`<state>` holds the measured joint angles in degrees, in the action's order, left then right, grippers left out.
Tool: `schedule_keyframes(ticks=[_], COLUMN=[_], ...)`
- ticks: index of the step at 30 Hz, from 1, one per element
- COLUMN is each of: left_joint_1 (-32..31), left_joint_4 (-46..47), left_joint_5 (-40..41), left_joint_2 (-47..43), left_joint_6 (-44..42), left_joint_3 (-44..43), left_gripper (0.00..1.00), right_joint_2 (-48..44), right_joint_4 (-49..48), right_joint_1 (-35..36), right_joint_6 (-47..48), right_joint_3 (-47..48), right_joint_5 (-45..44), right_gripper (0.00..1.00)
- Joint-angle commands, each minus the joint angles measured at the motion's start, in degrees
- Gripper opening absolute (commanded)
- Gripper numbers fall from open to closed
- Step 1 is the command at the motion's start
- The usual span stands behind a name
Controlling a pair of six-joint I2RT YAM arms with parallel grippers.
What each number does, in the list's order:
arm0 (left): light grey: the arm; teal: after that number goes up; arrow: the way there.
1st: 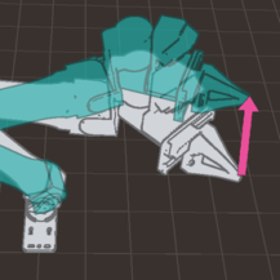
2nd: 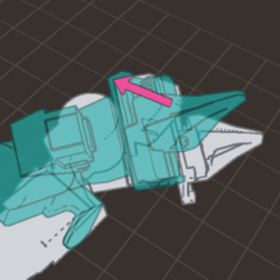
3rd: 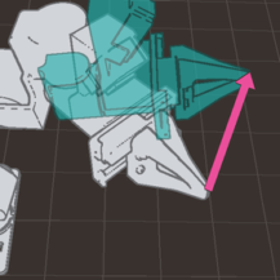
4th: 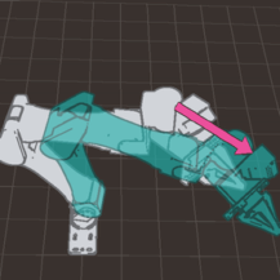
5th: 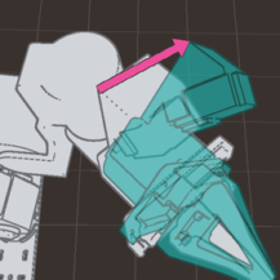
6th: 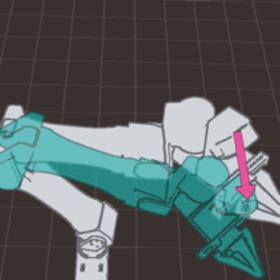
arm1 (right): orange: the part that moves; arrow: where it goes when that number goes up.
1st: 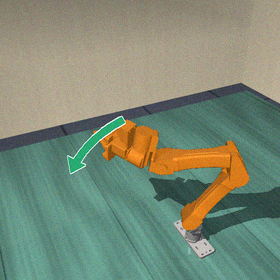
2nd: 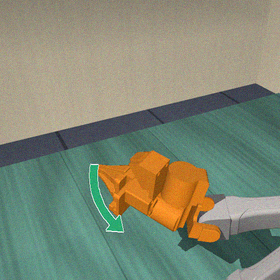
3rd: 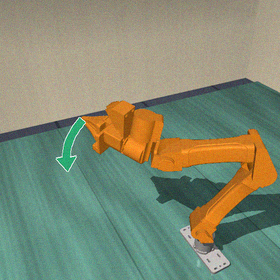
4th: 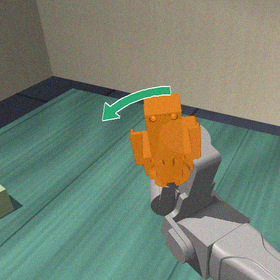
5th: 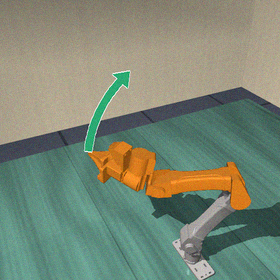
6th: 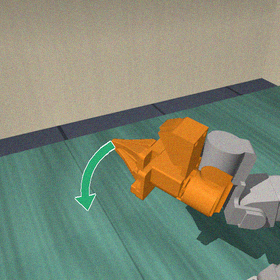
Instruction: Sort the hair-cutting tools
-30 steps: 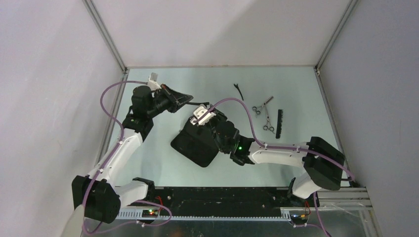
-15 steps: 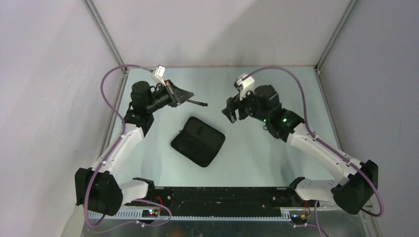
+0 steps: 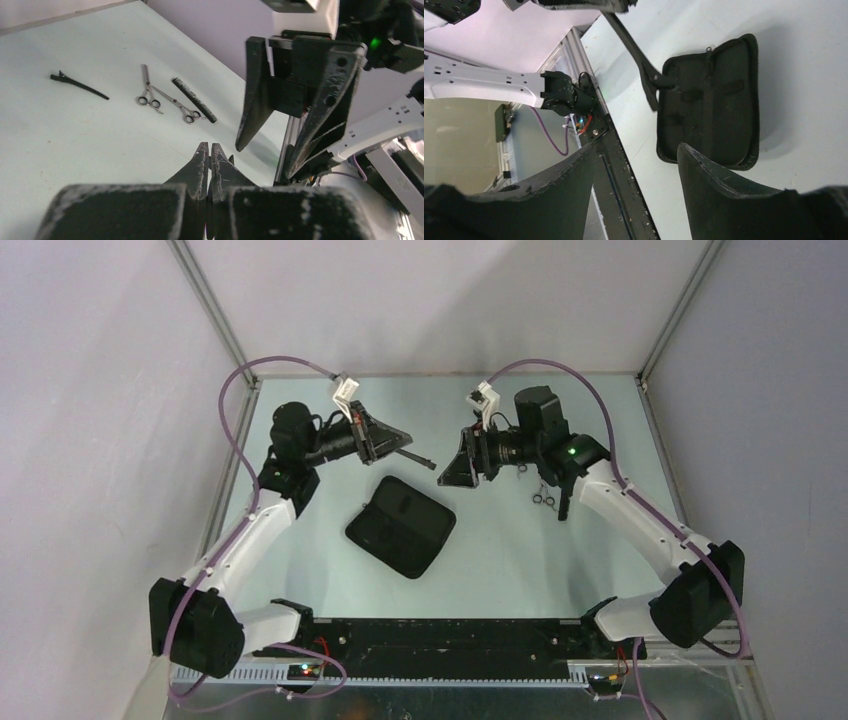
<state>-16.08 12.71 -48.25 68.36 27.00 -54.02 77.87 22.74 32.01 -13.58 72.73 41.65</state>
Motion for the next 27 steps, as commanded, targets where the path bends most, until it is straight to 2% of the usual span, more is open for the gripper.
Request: schedule_keyframes(ticks=[1, 10, 19, 27], left_joint_1=[-1.8, -3.7, -4.2, -4.3], left_joint_4=[3.7, 5.7, 6.1, 3.6], left_joint_5=[-4.5, -7.4, -9.2, -9.5], left_joint_2=[-1.1, -1.3, -1.4, -1.4], left_joint_6=[-3.7, -3.3, -3.2, -5.5], left_joint_3=[-3.1, -3.3, -3.3, -3.4], left_gripper=[0.00, 0.00, 0.00, 0.00], right_joint_2=[1.8, 4.1, 4.0, 2.6], right_joint_4=[-0.8, -2.4, -3.8, -2.9], right_joint_1=[-0.2, 0.1, 0.3, 0.0], right_joint_6=[-1.4, -1.9, -2.4, -1.9], right_joint_3=[3.7, 4.1, 4.0, 4.0], right_joint_5=[6.3, 9.0, 11.7, 11.9], right_gripper=[0.64, 0.53, 0.33, 0.26])
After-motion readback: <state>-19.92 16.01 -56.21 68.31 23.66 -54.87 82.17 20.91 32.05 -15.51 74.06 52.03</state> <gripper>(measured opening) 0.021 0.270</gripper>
